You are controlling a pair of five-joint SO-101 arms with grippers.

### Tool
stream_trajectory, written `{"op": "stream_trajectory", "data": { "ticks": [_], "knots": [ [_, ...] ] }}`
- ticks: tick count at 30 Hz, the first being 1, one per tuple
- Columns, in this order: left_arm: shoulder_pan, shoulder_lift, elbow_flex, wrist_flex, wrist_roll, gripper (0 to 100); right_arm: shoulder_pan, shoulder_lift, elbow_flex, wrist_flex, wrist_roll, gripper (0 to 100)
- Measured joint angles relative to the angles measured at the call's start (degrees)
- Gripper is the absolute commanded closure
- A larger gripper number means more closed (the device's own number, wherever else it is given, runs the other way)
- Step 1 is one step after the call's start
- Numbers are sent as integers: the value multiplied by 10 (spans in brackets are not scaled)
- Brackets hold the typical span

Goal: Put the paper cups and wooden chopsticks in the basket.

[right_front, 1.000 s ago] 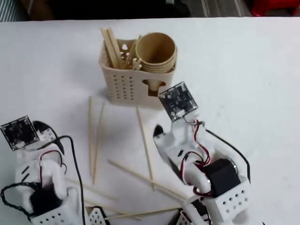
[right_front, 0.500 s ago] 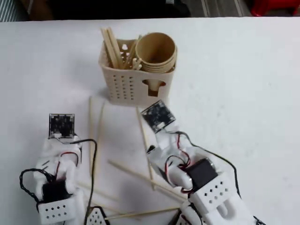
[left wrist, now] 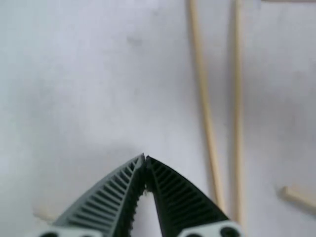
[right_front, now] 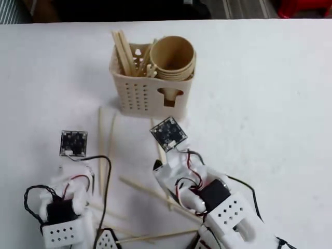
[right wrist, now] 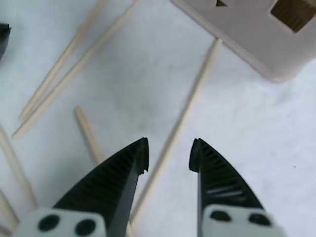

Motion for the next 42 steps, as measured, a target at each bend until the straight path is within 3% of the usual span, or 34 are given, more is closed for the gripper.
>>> {"op": "stream_trajectory", "data": {
  "ticks": [7, 18, 30, 34, 42],
  "knots": [
    [0, 0, 0, 11, 0, 975, -22, 63, 0, 0, -3, 851],
    [0, 0, 0, 11, 0, 975, -187, 232, -68, 20, -3, 851],
    [0, 0, 0, 11, 0, 975, -189, 414, -76, -103, 21, 858],
    [0, 0, 0, 11, 0, 975, -182, 433, -78, -109, 30, 978],
    [0, 0, 0, 11, 1, 975, -154, 447, -89, -114, 40, 981]
  ]
}}
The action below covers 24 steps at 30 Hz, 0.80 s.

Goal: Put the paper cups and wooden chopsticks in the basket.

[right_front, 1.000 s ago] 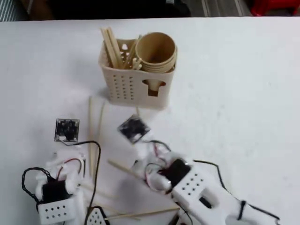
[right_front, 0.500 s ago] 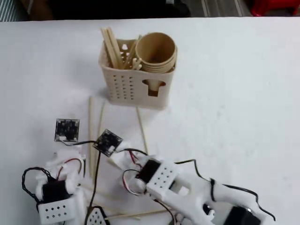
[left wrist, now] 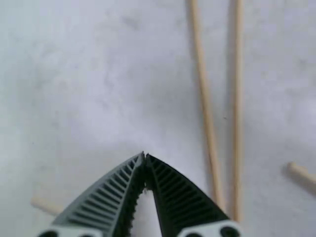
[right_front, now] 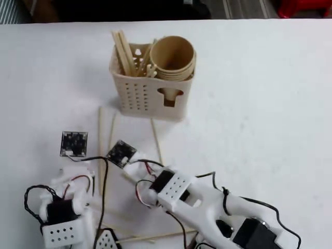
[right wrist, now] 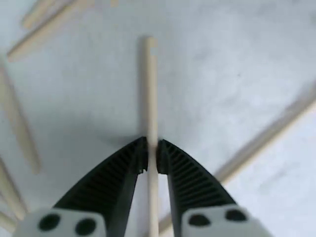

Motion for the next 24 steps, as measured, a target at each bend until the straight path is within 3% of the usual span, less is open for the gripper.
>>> {"op": "stream_trajectory", "data": {
  "ticks": [10, 24],
  "knots": [
    [0, 0, 0, 0, -1, 975, 31, -27, 2, 9, 5, 981],
    [0, 0, 0, 0, -1, 975, 37, -256, 3, 114, 5, 981]
  ]
}}
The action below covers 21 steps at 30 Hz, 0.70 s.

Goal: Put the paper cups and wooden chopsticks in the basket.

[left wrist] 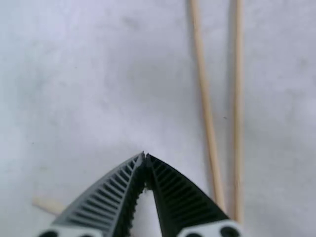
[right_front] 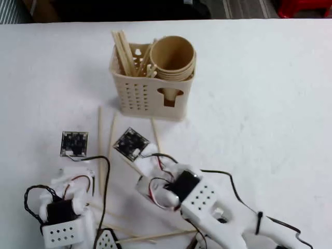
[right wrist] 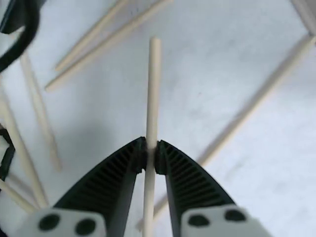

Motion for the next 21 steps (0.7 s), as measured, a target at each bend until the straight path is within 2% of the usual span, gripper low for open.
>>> {"op": "stream_trajectory", "data": {
  "ticks": [17, 21],
  "knots": [
    [0, 0, 0, 0, 0, 975, 0, -287, 0, 93, 0, 981],
    [0, 0, 0, 0, 0, 975, 26, -340, 0, 95, 0, 981]
  ]
}}
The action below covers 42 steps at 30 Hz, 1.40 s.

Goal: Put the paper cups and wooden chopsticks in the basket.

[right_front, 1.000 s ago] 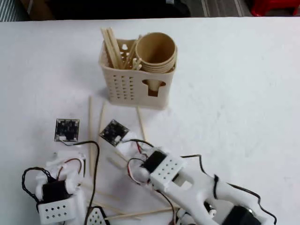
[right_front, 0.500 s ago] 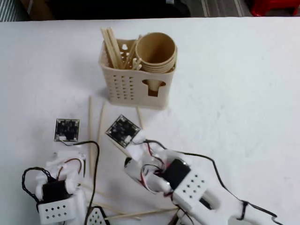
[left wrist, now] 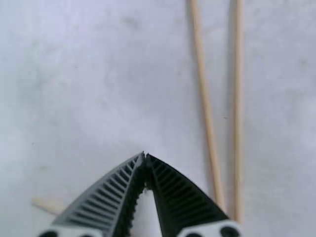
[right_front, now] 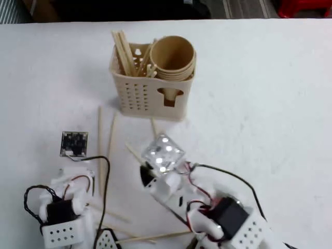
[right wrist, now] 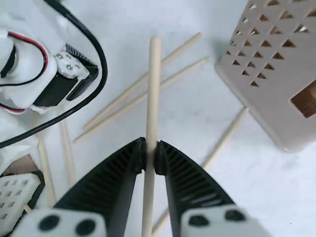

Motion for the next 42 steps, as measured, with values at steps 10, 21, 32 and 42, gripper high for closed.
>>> {"op": "stream_trajectory", "data": {
  "ticks": [10, 21, 32, 42],
  "knots": [
    [0, 0, 0, 0, 0, 975, 47, -31, -115, 0, 0, 981],
    [0, 0, 0, 0, 0, 975, 55, -38, -185, -117, 0, 981],
    [0, 0, 0, 0, 0, 975, 142, 108, -187, -400, 0, 981],
    [0, 0, 0, 0, 0, 975, 146, 281, -187, -717, 0, 981]
  ]
}}
